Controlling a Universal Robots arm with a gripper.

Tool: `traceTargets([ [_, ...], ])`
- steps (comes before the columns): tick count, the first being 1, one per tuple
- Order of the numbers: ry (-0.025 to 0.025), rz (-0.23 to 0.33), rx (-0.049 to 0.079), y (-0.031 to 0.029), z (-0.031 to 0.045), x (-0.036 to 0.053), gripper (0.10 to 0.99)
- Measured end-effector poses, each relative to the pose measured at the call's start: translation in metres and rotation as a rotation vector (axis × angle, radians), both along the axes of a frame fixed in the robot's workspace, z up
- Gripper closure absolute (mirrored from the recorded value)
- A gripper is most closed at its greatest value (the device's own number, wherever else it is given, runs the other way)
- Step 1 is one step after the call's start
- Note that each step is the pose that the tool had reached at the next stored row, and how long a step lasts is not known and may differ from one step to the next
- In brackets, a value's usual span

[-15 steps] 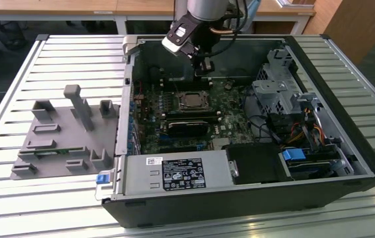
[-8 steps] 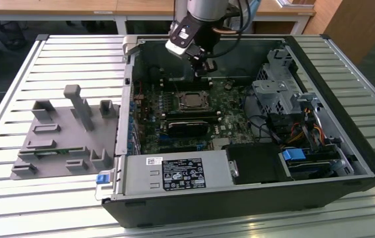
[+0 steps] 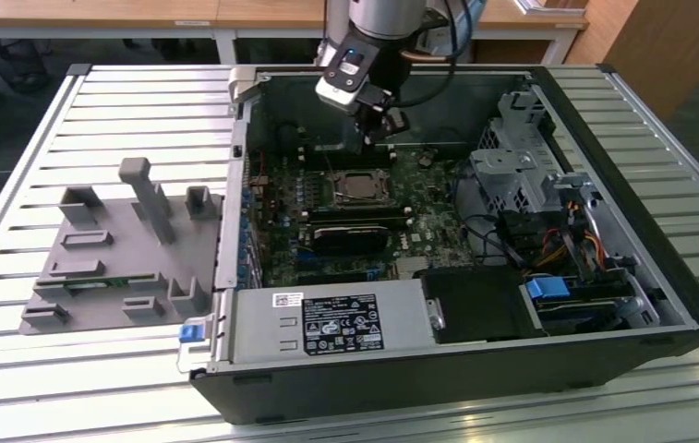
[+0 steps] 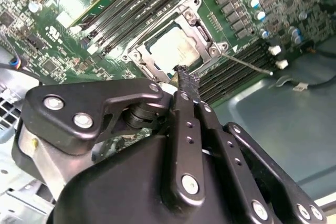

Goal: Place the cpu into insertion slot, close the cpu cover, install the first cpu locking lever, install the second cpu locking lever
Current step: 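Install the first cpu locking lever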

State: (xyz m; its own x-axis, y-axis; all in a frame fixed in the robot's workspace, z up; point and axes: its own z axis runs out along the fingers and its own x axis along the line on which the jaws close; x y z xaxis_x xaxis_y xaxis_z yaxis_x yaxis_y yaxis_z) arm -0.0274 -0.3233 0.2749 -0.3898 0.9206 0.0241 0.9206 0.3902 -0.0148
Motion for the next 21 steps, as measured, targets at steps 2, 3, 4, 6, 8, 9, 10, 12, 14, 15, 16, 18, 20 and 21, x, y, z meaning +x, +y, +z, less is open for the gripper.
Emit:
traceTargets([
  [2, 0.0001, 0.02, 0.0, 0.0, 0.0001, 0.0, 0.98],
  [3, 0.0, 0.03, 0.0, 0.0, 0.0, 0.0, 0.98],
  [4, -0.0001, 0.046, 0.0, 0.0001, 0.0, 0.0, 0.98],
  [6, 0.0, 0.079, 0.0, 0.0001, -0.0001, 0.0, 0.98],
  [8, 0.0, 0.113, 0.0, 0.0001, -0.0002, 0.0, 0.98],
  [9, 0.0, 0.128, 0.0, 0.0001, -0.0002, 0.0, 0.98],
  [10, 0.0, 0.145, 0.0, 0.0001, -0.0003, 0.0, 0.98],
  [12, 0.0, 0.183, 0.0, 0.0001, -0.0007, 0.0, 0.98],
  [14, 0.0, 0.219, 0.0, 0.0001, -0.0012, 0.0, 0.98],
  [15, 0.0, 0.237, 0.0, 0.0001, -0.0014, 0.0, 0.98],
  [16, 0.0, 0.255, 0.0, 0.0001, -0.0016, 0.0, 0.98],
  [18, 0.0, 0.285, 0.0, 0.0001, -0.0019, 0.0, 0.98],
  [20, 0.0, 0.315, 0.0, 0.0001, -0.0021, 0.0001, 0.98],
  [21, 0.0, 0.328, 0.0, 0.0001, -0.0022, 0.0001, 0.98],
])
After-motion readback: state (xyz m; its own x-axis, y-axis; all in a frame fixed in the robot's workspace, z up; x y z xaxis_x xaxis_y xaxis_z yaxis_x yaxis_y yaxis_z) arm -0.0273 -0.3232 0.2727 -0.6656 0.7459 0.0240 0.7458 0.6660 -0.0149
